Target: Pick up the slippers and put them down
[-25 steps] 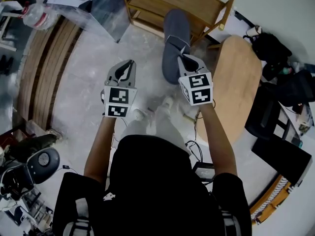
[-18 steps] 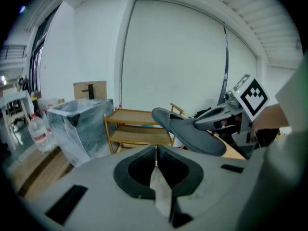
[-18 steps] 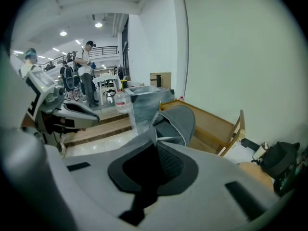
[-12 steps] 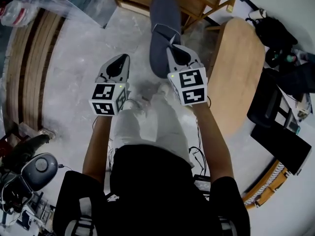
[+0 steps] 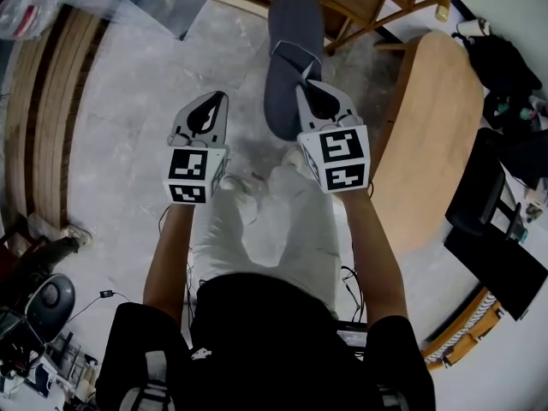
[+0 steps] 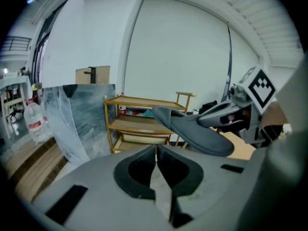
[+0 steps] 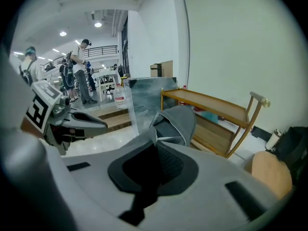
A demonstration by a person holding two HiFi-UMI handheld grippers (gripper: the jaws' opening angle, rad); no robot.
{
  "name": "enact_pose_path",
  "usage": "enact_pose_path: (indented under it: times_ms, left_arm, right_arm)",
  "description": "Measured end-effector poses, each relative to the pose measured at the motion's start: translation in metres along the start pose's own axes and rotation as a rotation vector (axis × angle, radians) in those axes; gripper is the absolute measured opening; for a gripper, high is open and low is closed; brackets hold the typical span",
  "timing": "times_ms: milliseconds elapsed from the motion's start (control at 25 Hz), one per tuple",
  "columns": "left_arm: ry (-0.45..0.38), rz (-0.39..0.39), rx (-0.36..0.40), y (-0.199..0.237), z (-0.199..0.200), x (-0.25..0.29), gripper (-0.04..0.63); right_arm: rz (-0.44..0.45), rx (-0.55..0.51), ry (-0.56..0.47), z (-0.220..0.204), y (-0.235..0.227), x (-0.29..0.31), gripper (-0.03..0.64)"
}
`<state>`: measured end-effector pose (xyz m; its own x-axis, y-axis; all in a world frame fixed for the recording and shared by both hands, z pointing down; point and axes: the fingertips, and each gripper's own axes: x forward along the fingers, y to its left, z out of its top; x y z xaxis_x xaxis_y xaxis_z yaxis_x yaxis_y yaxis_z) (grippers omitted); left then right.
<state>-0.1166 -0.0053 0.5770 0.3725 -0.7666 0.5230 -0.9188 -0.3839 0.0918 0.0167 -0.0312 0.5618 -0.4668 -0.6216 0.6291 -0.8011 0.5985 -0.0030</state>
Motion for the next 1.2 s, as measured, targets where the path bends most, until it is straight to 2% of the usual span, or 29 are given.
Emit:
enact_pose_path:
  times_ms: [80, 160, 640, 1200]
  left_arm:
    - [-0.01, 0.012, 0.061, 0.004, -0.014, 0.011, 0.012]
    - [-0.023, 0.008, 0.08, 0.008, -0.026, 0.021, 0.012]
    - [-0.048, 0.021, 0.06, 0.033, -0.118, 0.089, 0.012]
    - [-0.083, 0.046, 0.073, 0.055, -0.196, 0.154, 0.012]
  right_arm:
    - [0.008, -0.004, 0.001, -0.014, 0.001, 0.013, 0.009]
    - [0.012, -0.012, 0.0, -0.027, 0.003, 0.028, 0.009]
    - [0.031, -0.03, 0.01, -0.112, 0.012, 0.122, 0.009]
    - [0.049, -0.044, -0.009, -0.182, 0.008, 0.208, 0.009]
